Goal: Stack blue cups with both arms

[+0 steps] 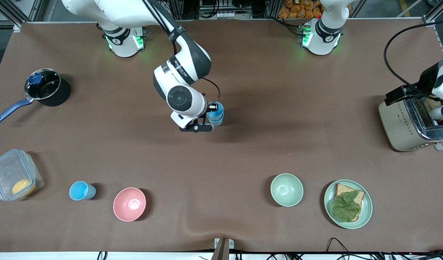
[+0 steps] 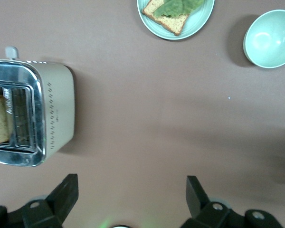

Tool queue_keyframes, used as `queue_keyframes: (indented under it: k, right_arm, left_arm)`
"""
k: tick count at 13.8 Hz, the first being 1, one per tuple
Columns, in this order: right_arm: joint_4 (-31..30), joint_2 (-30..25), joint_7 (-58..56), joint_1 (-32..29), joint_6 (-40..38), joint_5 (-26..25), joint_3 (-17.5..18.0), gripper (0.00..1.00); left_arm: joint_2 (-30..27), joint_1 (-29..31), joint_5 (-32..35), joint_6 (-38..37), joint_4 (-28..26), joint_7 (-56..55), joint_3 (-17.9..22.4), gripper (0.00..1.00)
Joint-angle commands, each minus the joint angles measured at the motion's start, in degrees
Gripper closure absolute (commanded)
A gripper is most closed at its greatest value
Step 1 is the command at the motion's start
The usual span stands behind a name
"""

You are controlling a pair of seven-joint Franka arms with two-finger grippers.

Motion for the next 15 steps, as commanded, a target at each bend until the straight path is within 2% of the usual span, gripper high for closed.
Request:
queue_keyframes:
  k: [1,2,5,8,12,15]
  right_arm:
    - [0.0,-3.89,-2.93,-4.64,-4.53,-3.47,-0.23,0.0]
    - [0.09,-5.3,-6.08,-7.09,-7.34,-6.46,-0.23,0.0]
    - [-0.35,-9.34,-14.61,-15.79,-13.25,-7.37,-0.23,0.0]
    - [-1.58,-14.44,-27.88,-25.98,-15.97,-10.87,-0.23,0.0]
    - [-3.94,-24.36,-31.77,-32.07,-18.18,-18.26,-0.31,0.0]
    - [-2.47,-26.67,-32.39,-28.24,-21.24,-18.36,-7.32,0.0]
  left_arm:
    - [-2.66,-0.67,-0.23,-0.9,-0.83,6.87,4.35,0.0]
    - [-2.75,-2.59,-1.11,-0.9,-1.18,8.47,7.33,0.0]
    - [-3.1,-10.85,-1.12,-0.81,-1.19,8.83,16.65,0.0]
    - [-4.86,-11.13,-1.03,-0.99,-1.54,8.92,17.11,0.0]
    - [-5.39,-13.76,-1.12,-1.42,-2.42,8.84,18.16,0.0]
    - [-5.48,-15.61,-1.12,-1.6,-2.42,8.75,18.26,0.0]
